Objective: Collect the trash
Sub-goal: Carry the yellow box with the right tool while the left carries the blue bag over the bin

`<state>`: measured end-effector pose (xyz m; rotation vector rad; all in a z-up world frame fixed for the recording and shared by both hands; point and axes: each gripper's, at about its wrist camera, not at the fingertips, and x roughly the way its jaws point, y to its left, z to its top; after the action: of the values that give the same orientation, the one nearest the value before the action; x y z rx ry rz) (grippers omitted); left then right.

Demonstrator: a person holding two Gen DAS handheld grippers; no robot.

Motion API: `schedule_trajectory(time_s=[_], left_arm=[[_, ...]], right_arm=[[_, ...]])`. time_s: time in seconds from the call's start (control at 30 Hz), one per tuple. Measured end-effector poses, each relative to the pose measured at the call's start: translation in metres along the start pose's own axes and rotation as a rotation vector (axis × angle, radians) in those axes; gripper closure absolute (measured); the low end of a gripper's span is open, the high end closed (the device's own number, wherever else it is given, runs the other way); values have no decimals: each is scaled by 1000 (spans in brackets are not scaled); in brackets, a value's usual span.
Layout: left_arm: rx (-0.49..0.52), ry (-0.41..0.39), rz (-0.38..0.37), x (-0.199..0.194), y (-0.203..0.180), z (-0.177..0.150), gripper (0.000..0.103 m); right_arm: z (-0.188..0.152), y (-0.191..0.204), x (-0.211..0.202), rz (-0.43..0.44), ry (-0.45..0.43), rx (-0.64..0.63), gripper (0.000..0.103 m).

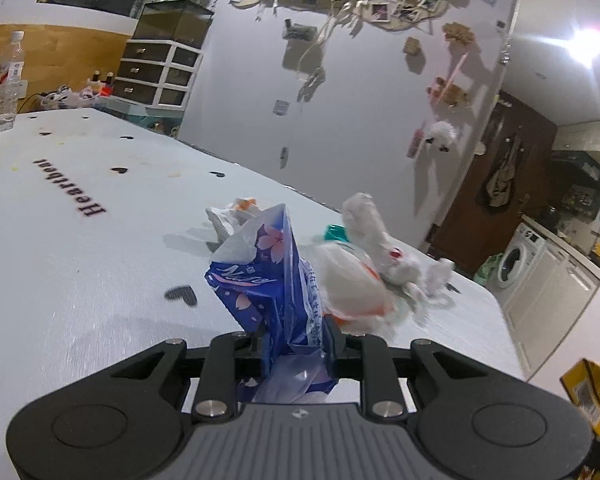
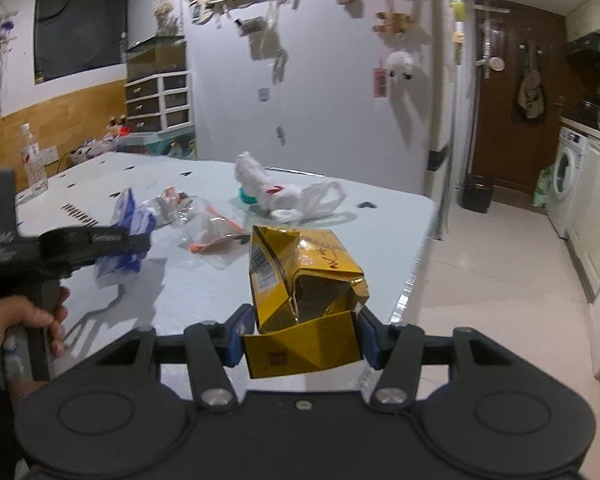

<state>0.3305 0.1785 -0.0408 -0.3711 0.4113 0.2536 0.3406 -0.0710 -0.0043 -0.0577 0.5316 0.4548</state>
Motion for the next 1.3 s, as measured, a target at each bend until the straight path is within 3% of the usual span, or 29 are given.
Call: schedule_trajectory(time_s=[0.87,1.3], left_arm=[[180,0,-160,-108,-58,-61,78],[326,24,-292,-145,-132,-101,78]], right_arm=[[-71,-56,-117,-101,-85,143,47],[-118,-86,-169,-174,-96,202,47]])
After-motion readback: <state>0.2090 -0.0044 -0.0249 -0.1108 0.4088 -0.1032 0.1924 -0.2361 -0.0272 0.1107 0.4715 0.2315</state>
